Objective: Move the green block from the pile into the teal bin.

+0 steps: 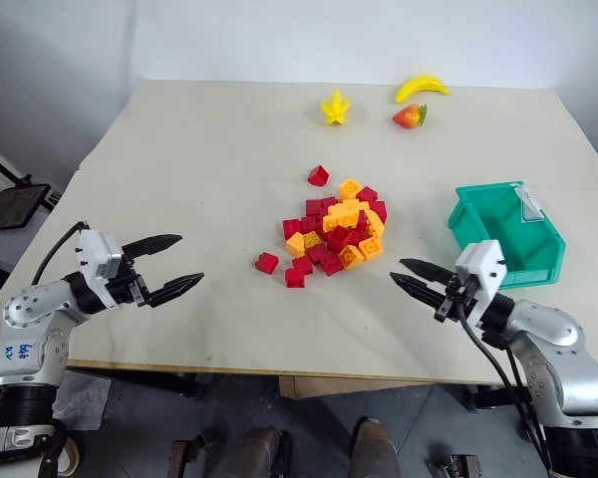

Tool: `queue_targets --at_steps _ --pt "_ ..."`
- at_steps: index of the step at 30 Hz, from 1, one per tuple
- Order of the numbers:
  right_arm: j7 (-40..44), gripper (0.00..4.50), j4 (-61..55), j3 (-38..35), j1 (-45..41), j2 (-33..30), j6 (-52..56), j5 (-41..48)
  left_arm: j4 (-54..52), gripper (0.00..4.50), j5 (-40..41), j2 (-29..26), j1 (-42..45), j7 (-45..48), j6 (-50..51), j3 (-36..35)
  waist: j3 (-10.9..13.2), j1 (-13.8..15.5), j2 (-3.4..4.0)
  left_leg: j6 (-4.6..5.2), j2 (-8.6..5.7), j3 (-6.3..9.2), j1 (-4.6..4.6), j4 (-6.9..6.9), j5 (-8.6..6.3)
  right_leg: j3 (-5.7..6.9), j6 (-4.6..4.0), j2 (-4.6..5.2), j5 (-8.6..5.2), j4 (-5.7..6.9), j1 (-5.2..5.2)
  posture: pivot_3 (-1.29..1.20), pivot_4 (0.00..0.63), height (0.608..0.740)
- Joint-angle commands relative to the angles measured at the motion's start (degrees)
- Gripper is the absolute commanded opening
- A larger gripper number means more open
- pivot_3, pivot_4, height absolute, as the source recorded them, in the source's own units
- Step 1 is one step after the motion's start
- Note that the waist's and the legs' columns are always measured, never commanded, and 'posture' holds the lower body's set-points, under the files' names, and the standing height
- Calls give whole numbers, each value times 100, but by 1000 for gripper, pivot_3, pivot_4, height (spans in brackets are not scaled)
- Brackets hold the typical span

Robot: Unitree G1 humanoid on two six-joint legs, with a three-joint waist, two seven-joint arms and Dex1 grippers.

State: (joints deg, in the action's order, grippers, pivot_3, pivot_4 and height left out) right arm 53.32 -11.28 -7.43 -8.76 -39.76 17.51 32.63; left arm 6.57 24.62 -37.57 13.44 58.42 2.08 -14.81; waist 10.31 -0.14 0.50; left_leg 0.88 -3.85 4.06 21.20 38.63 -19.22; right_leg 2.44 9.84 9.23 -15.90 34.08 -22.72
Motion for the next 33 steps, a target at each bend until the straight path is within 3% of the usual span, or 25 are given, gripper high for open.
queue_targets --at_steps 1,6,10,15,23,27,33 --pt "25 12 175 600 -600 202 133 -352 -493 4500 165 -10 -159 -53 93 -68 0 -4 -1 -1 3 -1 1 0 0 0 0 -1 0 -1 -2 0 150 740" --pt "-319 12 1151 1405 -1813 899 125 -1170 -705 4500 168 141 -129 -193 226 73 0 -12 -1 -4 6 -3 0 2 -1 0 0 -2 0 4 -8 0 150 740" --pt "-824 12 2702 1933 -3241 1818 256 -1908 -717 4500 158 250 9 -290 271 187 0 -38 -1 -4 -1 -3 10 2 -1 0 -1 1 0 11 -23 0 150 740" --pt "-1278 12 3972 1913 -4075 2234 -68 -2425 -688 4500 128 306 88 -361 246 215 -1 -55 -3 -8 -4 4 14 -3 -2 12 -10 5 -3 70 -61 0 150 740" --pt "-2124 12 6060 1158 -5030 1885 -1156 -2677 -608 4500 148 364 166 -531 235 166 -1 -160 -3 -8 -33 1 16 -9 -2 21 -11 16 -4 70 -65 0 150 740" --pt "-2036 12 6365 782 -5107 1731 -1347 -2586 -597 4500 143 428 194 -602 223 193 -1 -239 -3 -8 -28 -16 15 -28 -2 31 -11 15 -4 66 -76 0 150 740" --pt "-1592 12 6112 854 -4828 1714 -1237 -2664 -496 4500 79 542 285 -632 191 267 -1 -329 -3 -9 -23 -30 11 -32 -1 36 -12 15 -4 66 -79 0 150 740"
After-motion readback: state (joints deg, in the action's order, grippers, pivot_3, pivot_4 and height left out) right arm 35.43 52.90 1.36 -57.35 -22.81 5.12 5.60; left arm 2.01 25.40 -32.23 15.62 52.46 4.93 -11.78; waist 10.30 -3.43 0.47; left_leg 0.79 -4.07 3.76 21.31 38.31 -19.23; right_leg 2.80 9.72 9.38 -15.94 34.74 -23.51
